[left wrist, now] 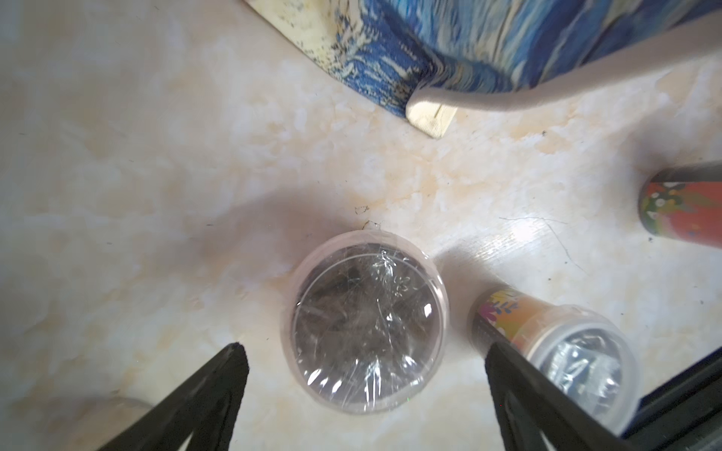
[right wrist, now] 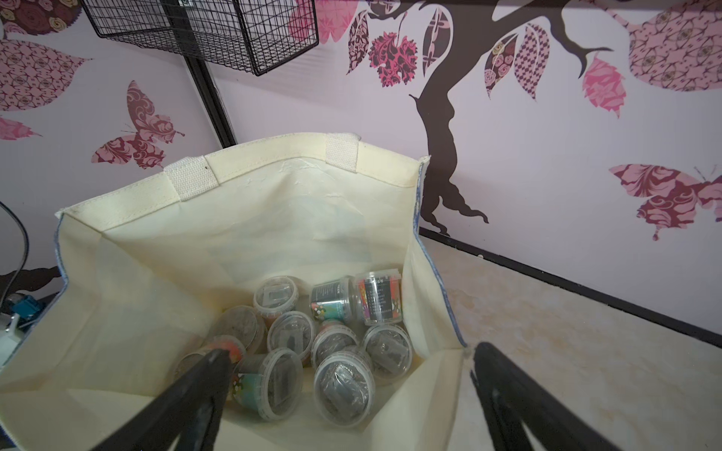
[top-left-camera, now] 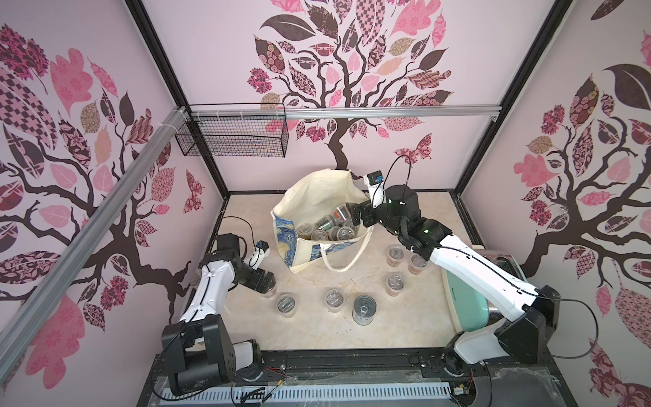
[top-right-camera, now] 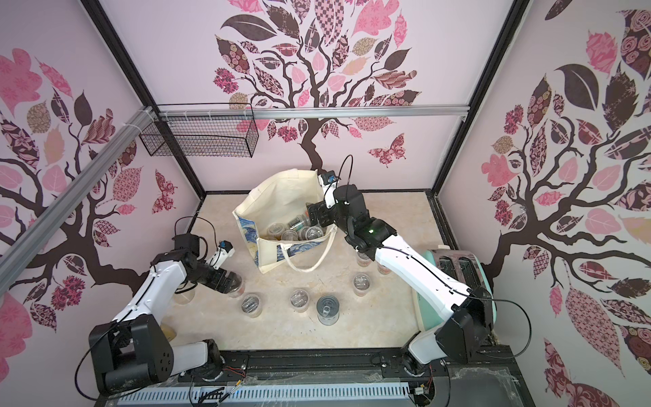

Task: Take out the seed jars from the canvas bag
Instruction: Place the seed jar at the center of the board, then adjust the canvas bag at the center of the board.

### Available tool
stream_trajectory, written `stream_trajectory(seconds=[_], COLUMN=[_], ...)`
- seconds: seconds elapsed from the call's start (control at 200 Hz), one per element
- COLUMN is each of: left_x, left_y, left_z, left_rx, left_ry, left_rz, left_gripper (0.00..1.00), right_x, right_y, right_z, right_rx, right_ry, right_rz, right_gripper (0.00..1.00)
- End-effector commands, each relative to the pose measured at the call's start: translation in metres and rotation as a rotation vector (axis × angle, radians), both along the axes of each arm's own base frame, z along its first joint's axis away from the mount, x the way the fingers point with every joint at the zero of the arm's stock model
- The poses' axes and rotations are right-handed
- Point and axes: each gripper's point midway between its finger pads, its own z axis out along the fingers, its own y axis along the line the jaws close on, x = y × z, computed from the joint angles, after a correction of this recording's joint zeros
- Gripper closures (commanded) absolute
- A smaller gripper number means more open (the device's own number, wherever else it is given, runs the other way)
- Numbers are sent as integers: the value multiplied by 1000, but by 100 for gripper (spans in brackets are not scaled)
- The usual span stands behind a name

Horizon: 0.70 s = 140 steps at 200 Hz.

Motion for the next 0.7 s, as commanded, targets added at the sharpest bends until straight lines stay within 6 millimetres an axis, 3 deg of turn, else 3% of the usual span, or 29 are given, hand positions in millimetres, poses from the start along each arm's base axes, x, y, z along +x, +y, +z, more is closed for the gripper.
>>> stream_trajectory(seconds=[0.0, 0.145, 0.235, 0.355, 0.47, 0.61, 0.695], left_x=[2, 20, 32, 51, 70, 95, 114], left_y=[1, 3, -16, -42, -62, -75, -74], left_z=[47, 117, 157, 195, 210, 213, 205], left_rx=[-2, -49, -184, -333, -345, -362, -344], left_ry=[-52, -108, -131, -162, -216, -206, -199], left_rz=[30, 143, 136, 124, 95, 104, 131], left_gripper=[2, 2, 2, 2, 2, 5, 12], right_x=[16, 37, 49, 66, 77, 87, 87], right_y=[-14, -17, -15, -17, -16, -21, -22], right_z=[-5, -35, -50, -58, -65, -73, -69], right_rx=[22, -49, -100, -119, -150, -186, -177], right_ry=[105, 253, 316, 345, 374, 405, 399], right_rz=[-25, -25, -35, -57, -65, -112, -122], right_gripper=[0, 1, 0, 0, 3, 23, 37])
